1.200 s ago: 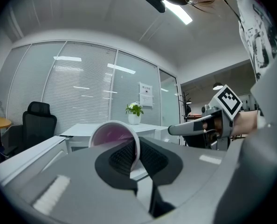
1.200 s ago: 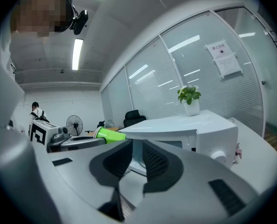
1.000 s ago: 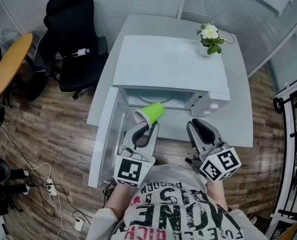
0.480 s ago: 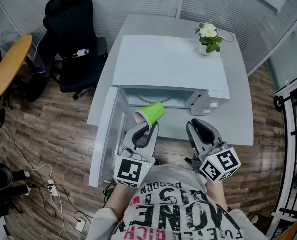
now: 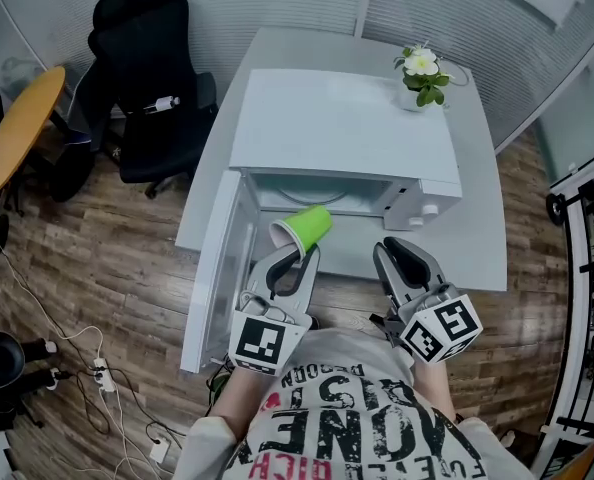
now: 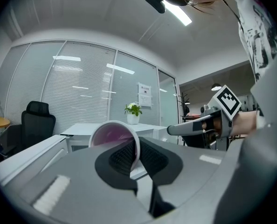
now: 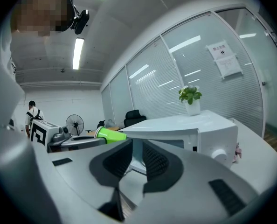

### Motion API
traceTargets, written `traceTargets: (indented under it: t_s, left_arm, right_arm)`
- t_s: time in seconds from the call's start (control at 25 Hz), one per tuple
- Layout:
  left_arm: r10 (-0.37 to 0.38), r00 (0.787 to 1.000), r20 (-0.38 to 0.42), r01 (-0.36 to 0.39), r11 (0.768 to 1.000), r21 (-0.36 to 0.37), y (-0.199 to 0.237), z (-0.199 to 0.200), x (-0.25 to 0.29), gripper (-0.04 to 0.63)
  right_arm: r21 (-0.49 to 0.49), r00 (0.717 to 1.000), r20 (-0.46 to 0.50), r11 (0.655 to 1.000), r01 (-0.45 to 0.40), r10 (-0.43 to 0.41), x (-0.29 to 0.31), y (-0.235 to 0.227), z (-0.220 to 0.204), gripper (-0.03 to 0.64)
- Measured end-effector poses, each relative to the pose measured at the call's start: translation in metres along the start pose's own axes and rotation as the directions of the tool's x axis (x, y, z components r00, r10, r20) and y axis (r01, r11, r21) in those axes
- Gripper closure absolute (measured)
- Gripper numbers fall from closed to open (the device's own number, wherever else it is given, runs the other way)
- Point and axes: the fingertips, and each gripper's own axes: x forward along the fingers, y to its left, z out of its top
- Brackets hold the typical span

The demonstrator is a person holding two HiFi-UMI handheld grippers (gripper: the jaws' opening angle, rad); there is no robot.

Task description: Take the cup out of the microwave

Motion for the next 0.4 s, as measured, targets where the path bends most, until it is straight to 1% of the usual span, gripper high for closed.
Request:
traceTargets:
  t_s: [0.08,0.2,0.32,0.4]
  left_arm:
    - [-0.005,1.0,0.002,0.005,1.0,0.006,0.0006,-0.0003,-0.0004,0.566]
    - [-0.024,1.0,0.017,0.023,0.998,0.051,0.0008,-0.0012,0.0001,0.566]
    - [-0.021,1.0,0.012,0.021,0.999,0.033,0.001,-0.0011,0.0001,0.566]
    - [-0.025,1.0,0.015,0.025,0.999,0.043,0.0015,-0.0012,0.0002,0.566]
  right_arm:
    - [-0.005,1.0,0.0,1.0,0.0,0.0,0.0004,0.0007,0.0002,0.535]
    - [-0.006,1.0,-0.003,1.0,0.001,-0.001,0.0009,0.0014,-0.0003,0.535]
    - [-0.007,1.0,-0.005,1.0,0.002,-0.002,0.0019,0.0017,-0.0004,0.535]
    - [-0.014,1.0,-0.008,1.0,0.004,-0.004,0.0027,0.0016,-0.0001,0.535]
